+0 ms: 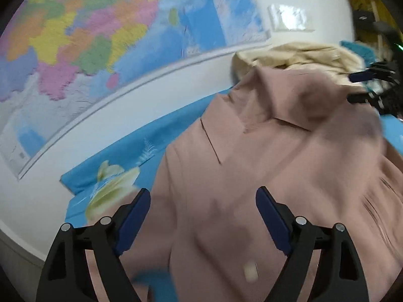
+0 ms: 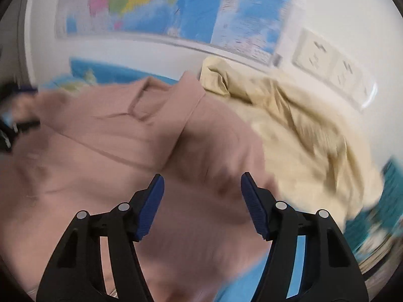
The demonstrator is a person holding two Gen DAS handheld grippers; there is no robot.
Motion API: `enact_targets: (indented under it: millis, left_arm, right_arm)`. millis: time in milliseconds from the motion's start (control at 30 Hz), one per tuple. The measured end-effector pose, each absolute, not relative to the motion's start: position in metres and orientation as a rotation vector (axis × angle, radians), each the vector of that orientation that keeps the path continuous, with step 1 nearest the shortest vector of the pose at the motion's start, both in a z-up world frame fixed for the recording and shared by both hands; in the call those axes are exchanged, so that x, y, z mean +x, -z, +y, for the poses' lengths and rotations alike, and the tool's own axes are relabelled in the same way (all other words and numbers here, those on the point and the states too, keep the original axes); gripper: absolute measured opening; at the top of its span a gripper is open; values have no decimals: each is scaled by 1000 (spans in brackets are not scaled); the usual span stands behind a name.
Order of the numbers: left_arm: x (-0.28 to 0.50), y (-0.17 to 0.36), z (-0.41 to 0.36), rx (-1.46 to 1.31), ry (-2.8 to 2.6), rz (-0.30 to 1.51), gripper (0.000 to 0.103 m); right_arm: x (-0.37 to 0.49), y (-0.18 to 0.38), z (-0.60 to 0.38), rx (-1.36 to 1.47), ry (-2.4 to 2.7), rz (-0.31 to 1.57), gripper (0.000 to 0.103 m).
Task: Fold large clothes
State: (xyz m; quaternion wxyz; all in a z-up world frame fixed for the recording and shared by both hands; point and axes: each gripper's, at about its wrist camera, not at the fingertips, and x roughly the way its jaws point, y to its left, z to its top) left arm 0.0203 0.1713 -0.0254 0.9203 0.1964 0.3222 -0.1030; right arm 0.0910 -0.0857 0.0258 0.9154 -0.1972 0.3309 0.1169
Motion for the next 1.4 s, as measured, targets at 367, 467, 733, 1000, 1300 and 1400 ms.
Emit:
enact_targets:
  millis: [367,467,733,1000,1300,1400]
  left_arm:
    - [123,39,161,376,176,711,75]
    - [128,31,161,380,196,676,75]
    - [154,45,156,374,141,681,76]
    - [176,73,159,373,88,811,77]
    - [117,26,194,279,124,697,81]
    - [86,26,206,263,237,730,81]
  right_arm:
    - [154,0,-87,-545,-224,715,12]
    - [161,-43,-115,-325,-302,675,11]
    - [208,-36,-154,-13,-296,747,13]
    - [179,-41,-156,-76,-212,691,67]
    - [89,-33,-106,-359,-427,660,69]
    - [98,-13,-100,-402,-386,710,69]
